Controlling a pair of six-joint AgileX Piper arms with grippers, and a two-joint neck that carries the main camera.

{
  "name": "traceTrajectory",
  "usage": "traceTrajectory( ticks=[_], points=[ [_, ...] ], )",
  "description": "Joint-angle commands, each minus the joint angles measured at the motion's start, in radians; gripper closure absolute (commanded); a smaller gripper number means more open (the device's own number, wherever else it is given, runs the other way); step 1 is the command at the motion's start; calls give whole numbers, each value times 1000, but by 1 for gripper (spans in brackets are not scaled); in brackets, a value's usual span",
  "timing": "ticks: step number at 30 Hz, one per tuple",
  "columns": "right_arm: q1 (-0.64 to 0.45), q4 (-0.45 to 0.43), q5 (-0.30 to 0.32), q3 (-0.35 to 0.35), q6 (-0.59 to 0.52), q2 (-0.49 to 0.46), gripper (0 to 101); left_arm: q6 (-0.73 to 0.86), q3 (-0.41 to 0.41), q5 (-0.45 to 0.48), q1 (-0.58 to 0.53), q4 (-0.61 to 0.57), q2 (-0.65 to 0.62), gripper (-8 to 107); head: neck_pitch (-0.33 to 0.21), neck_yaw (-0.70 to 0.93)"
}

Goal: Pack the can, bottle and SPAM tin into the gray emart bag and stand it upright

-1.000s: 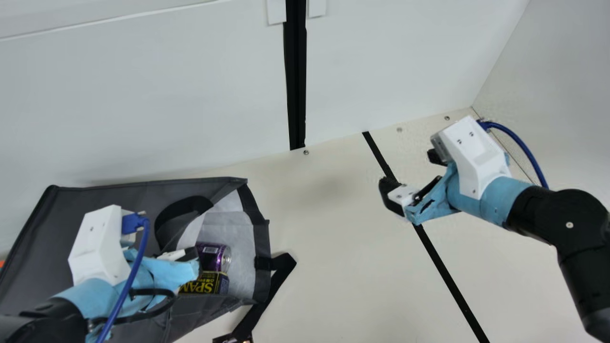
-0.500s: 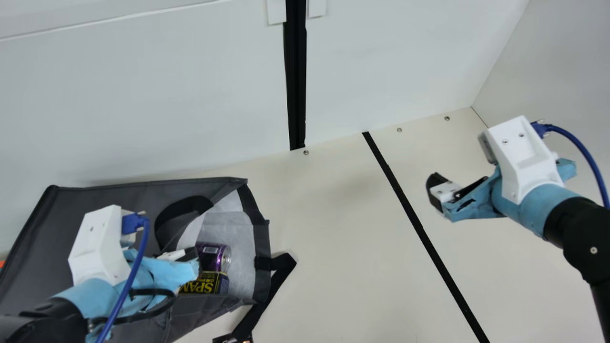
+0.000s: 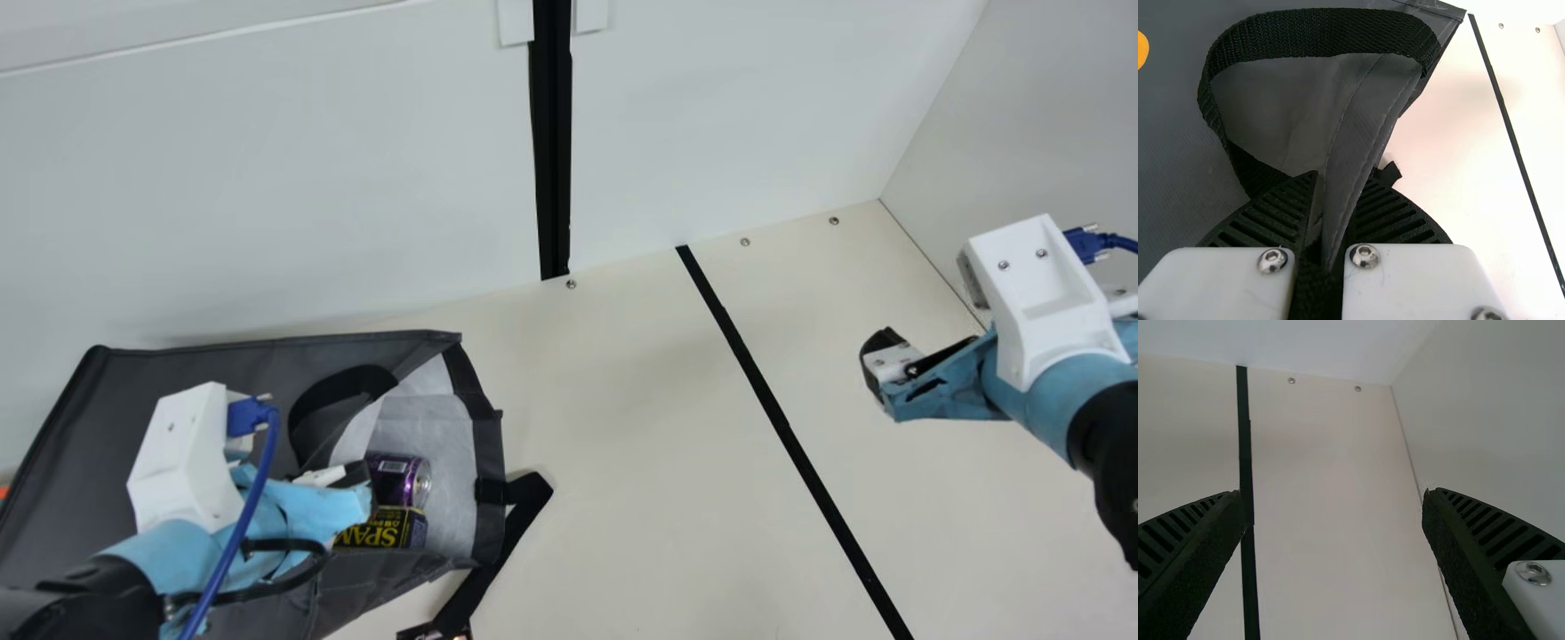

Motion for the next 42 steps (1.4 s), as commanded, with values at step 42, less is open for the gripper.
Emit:
traceTrajectory(
  ticks=[42],
  points=[
    [182,-368,384,-224,481,-71,6,0,0,0,0,0,0,107,-23,-1]
  ],
)
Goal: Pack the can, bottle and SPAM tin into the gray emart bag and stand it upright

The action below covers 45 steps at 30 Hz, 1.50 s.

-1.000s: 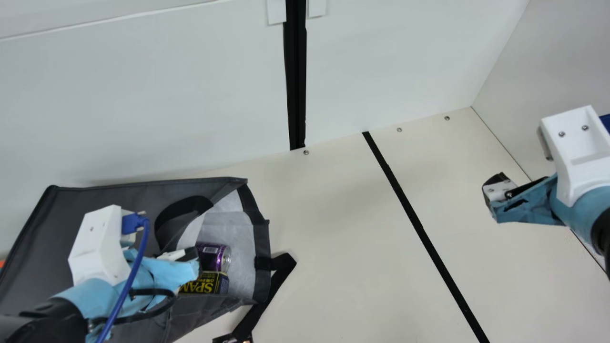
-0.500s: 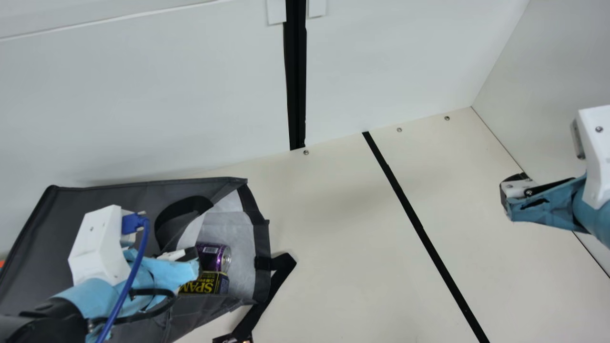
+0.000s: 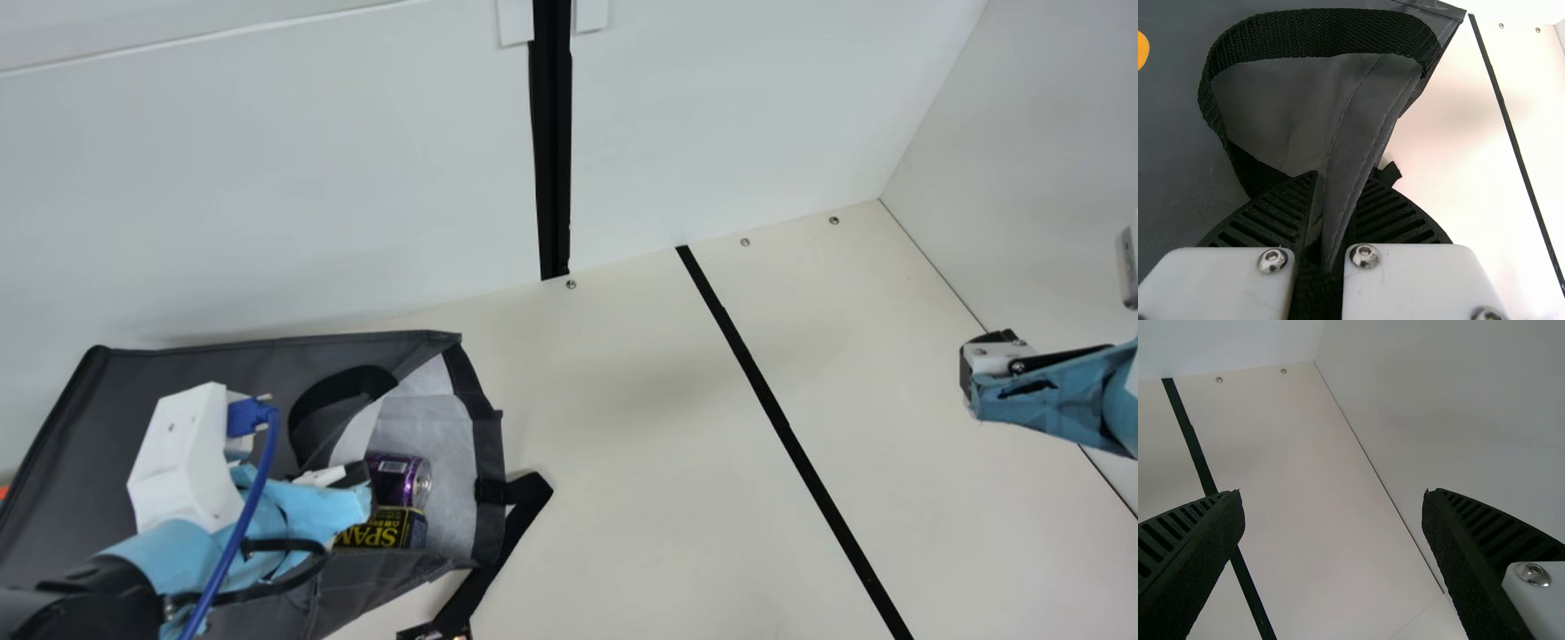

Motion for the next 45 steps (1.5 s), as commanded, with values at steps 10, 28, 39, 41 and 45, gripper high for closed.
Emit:
traceTrajectory(
  ticks=[10,28,39,41,45],
  points=[
    [-93,78,-2,-6,-42,-24,6,0,0,0,0,0,0,107,-23,-1],
    [-232,246,-2,-13,-108,-44,6,0,0,0,0,0,0,107,-23,-1],
    [-230,283,-2,-7,-142,-36,6,0,0,0,0,0,0,107,-23,-1],
    [-226,288,-2,-7,-147,-30,6,0,0,0,0,0,0,107,-23,-1],
    [-216,300,-2,-9,-158,-18,6,0,0,0,0,0,0,107,-23,-1]
  ],
)
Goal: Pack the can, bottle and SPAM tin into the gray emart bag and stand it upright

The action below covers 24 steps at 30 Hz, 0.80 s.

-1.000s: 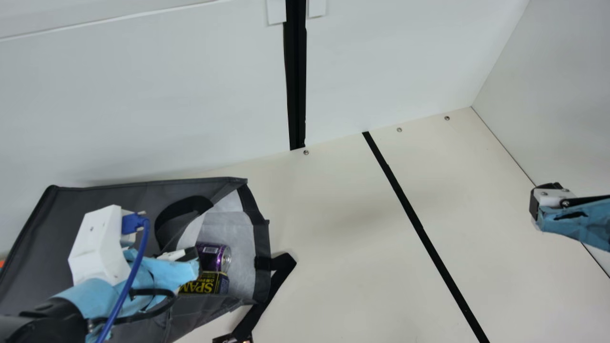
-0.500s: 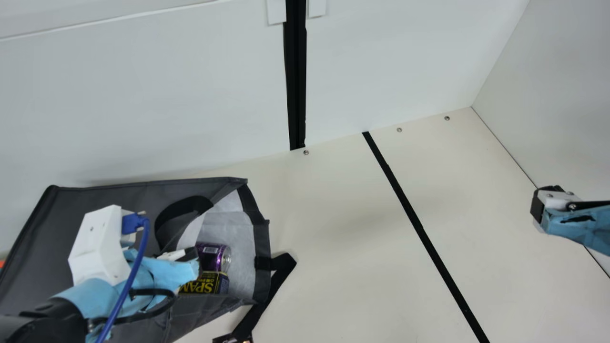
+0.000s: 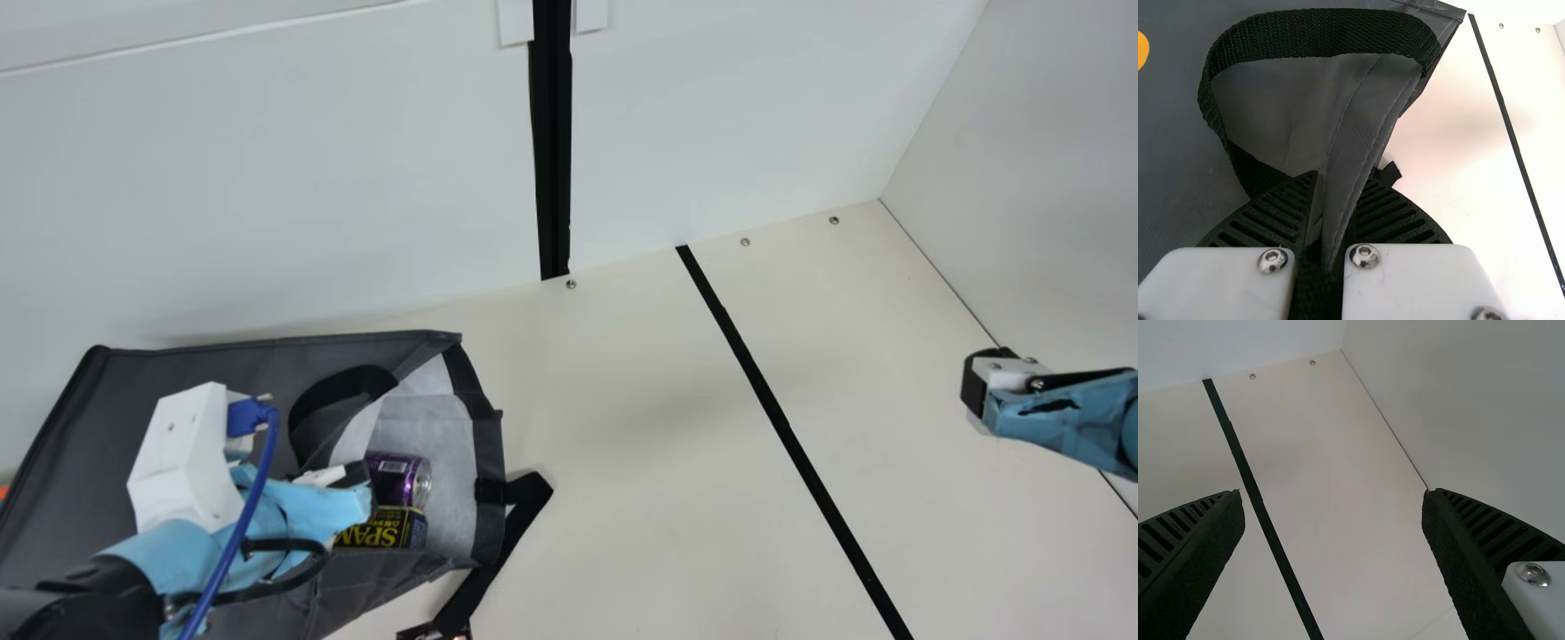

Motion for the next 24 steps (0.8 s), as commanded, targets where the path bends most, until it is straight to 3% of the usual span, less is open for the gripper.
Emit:
traceTrajectory(
  ticks=[1,11,24],
  points=[
    [5,5,-1,-2,-6,5,6,0,0,0,0,0,0,107,-24,-1],
    [11,70,-3,-5,-55,44,6,0,0,0,0,0,0,107,-24,-1],
    [-82,271,-100,81,-248,99,6,0,0,0,0,0,0,107,-24,-1]
  ],
)
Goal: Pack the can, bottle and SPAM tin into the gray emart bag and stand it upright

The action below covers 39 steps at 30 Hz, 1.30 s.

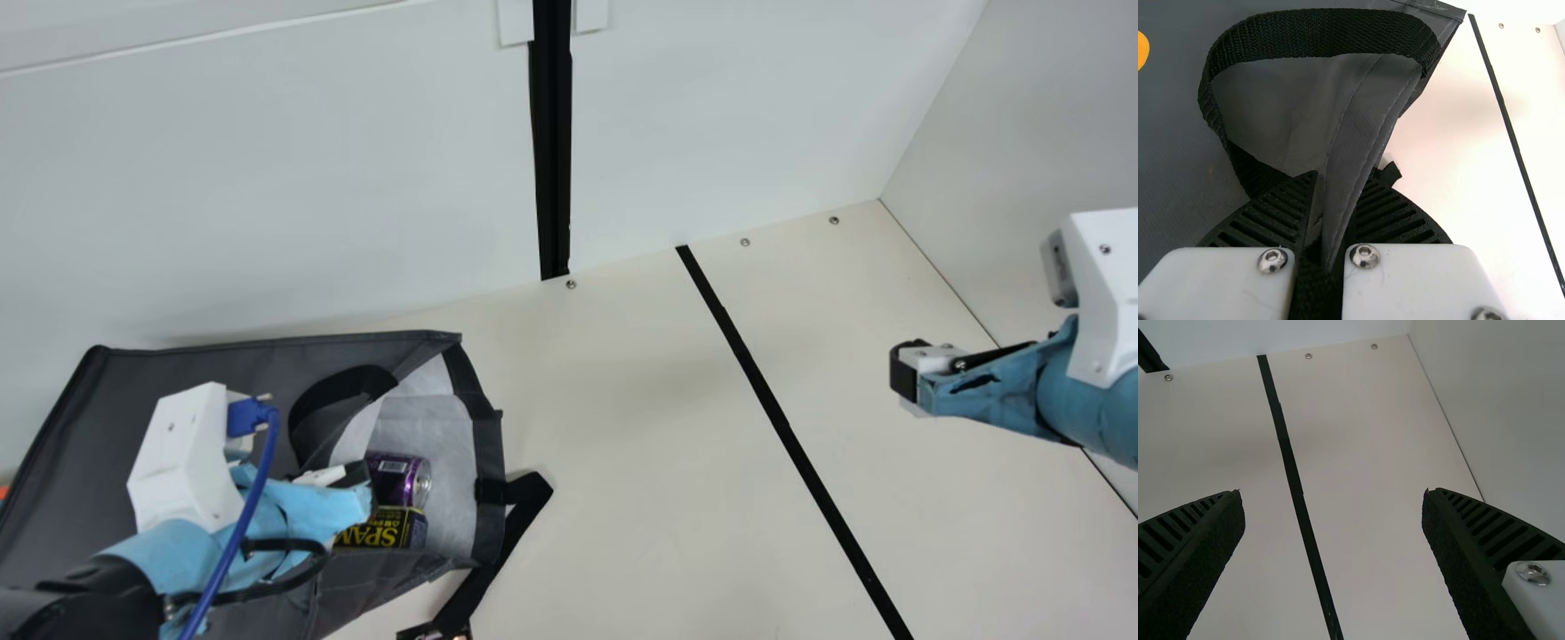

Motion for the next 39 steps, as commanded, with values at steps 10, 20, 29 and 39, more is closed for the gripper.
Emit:
traceTrajectory(
  ticks=[10,20,29,39],
  points=[
    [-70,187,-71,68,-215,62,6,0,0,0,0,0,0,107,-23,-1],
    [-80,283,-107,106,-338,124,6,0,0,0,0,0,0,107,-23,-1],
    [-66,335,-131,126,-411,178,6,0,0,0,0,0,0,107,-23,-1],
    [-42,406,-146,144,-495,228,6,0,0,0,0,0,0,107,-23,-1]
  ],
)
